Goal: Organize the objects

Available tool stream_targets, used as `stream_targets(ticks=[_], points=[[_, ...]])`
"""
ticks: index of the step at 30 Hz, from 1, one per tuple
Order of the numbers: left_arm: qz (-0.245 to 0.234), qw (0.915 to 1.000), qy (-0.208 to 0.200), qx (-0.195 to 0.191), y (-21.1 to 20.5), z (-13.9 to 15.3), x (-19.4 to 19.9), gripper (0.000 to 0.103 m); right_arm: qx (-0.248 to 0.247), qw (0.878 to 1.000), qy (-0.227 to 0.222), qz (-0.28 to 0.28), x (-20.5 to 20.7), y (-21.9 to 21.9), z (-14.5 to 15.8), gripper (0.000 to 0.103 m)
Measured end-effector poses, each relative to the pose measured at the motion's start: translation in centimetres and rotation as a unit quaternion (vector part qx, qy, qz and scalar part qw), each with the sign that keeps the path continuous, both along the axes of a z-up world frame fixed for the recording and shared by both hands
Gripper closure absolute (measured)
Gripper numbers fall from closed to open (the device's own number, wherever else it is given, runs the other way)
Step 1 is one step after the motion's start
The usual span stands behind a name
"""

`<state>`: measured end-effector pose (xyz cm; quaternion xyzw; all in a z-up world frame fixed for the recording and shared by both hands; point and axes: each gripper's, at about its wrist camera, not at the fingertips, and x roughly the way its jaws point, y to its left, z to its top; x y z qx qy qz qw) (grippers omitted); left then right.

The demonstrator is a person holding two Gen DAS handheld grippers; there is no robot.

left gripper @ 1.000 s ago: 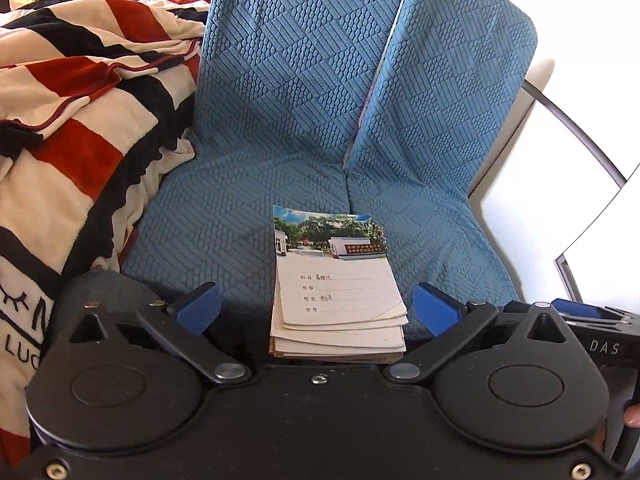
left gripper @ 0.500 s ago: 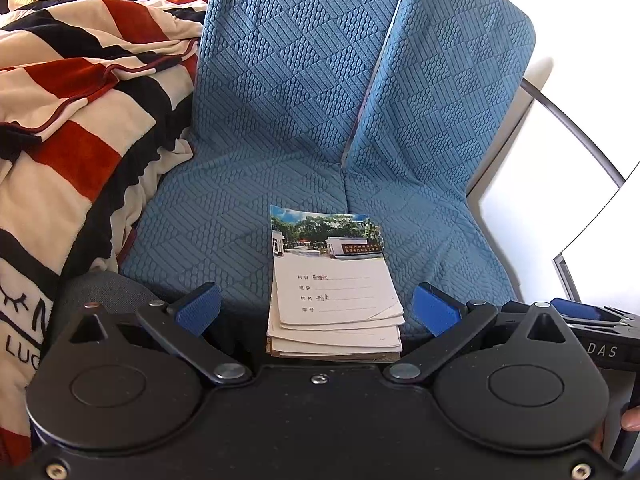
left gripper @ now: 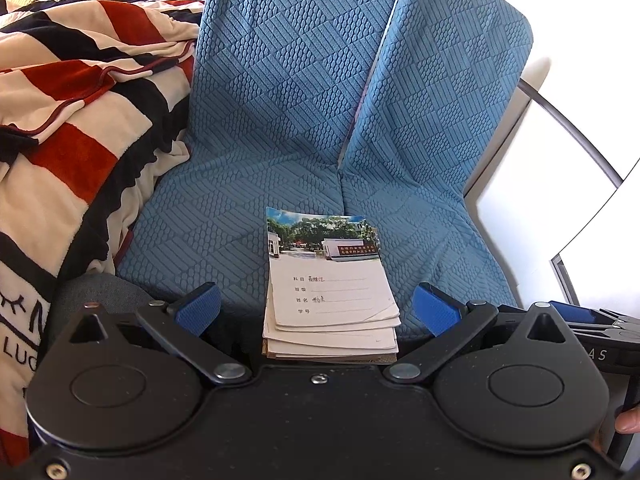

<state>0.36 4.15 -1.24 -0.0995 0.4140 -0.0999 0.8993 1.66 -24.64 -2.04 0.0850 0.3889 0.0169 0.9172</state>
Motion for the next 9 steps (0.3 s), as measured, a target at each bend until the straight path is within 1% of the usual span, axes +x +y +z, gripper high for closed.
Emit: stream_targets(ticks=[9], points=[[0.0, 1.0, 0.003, -0.002, -0.17, 0.03, 0.26, 0.0, 0.003, 1.0, 0.001, 0.002, 0.12, 0.02, -0.15, 0.0]])
